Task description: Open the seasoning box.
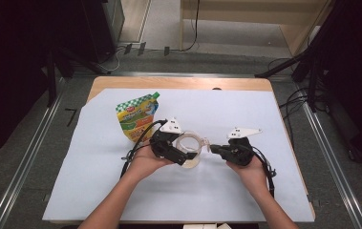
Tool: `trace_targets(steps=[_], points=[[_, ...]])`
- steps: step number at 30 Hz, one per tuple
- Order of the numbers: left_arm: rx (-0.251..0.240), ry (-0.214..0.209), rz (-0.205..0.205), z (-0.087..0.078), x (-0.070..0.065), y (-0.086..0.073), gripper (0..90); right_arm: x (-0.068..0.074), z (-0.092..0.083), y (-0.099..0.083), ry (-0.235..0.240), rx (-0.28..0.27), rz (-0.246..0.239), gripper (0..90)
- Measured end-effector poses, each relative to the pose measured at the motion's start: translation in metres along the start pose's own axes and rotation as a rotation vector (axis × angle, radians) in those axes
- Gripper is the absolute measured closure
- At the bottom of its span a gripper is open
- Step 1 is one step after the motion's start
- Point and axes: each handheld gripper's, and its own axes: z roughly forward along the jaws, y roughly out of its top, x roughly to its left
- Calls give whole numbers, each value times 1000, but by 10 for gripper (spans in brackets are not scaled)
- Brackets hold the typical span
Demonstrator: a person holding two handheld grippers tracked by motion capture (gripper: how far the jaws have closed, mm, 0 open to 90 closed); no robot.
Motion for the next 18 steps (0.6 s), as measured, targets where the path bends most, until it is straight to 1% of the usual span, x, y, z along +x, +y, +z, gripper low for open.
trace_targets(steps=[2,6,10,15,18], points=[[8,2,-3,0,0,2,98,0,0,0,-2,2,0,900],[17,5,10,0,-1,4,98,0,0,-1,-4,5,-1,900],[6,4,17,-1,-1,5,98,0,0,-1,-3,3,-1,900],[20,7,26,-1,-2,9,98,1,0,-1,-6,4,0,900],[10,4,32,-3,-3,11,98,1,0,-1,-5,3,-3,900]])
